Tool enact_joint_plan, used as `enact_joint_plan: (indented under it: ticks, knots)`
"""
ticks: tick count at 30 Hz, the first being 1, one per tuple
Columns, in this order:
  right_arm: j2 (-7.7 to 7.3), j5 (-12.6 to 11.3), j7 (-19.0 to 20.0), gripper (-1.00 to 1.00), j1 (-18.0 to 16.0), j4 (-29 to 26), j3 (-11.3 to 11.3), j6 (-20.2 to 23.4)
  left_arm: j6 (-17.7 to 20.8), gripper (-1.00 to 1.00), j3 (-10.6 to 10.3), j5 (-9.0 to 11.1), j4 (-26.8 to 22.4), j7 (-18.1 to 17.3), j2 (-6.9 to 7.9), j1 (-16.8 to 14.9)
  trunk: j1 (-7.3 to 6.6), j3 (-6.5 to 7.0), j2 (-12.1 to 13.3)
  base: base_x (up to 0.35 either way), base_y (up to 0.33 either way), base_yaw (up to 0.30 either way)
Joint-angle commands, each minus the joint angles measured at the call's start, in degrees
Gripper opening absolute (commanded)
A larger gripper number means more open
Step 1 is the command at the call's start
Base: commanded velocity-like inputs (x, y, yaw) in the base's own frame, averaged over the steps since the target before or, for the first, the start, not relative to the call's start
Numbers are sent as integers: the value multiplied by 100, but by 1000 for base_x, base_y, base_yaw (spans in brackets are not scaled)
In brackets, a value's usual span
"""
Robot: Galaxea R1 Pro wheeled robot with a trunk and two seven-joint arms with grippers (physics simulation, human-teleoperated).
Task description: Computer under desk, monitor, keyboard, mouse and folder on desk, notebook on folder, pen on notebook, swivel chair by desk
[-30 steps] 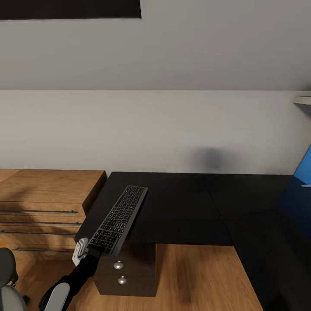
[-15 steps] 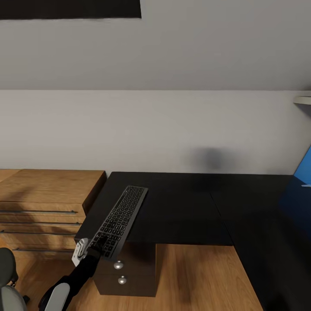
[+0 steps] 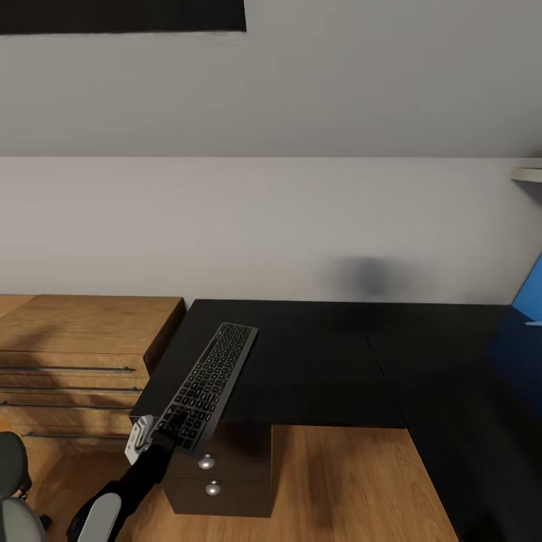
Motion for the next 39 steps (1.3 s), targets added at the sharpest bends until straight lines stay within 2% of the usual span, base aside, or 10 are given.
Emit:
enact_joint_plan:
  ticks: [1,13,39]
  knots:
    - [1,44,-53,100,-6,10,15,-14,41,100,15,58,-8,31,-5,-4,0,-6,-3,0,0,0]
    - [1,48,-53,100,-6,10,18,-2,48,100,22,60,-6,33,-3,-4,0,-6,-3,-9,2,0]
    - [1,48,-55,100,-6,10,17,0,59,100,21,63,86,31,-3,-4,0,-6,-3,-99,39,0]
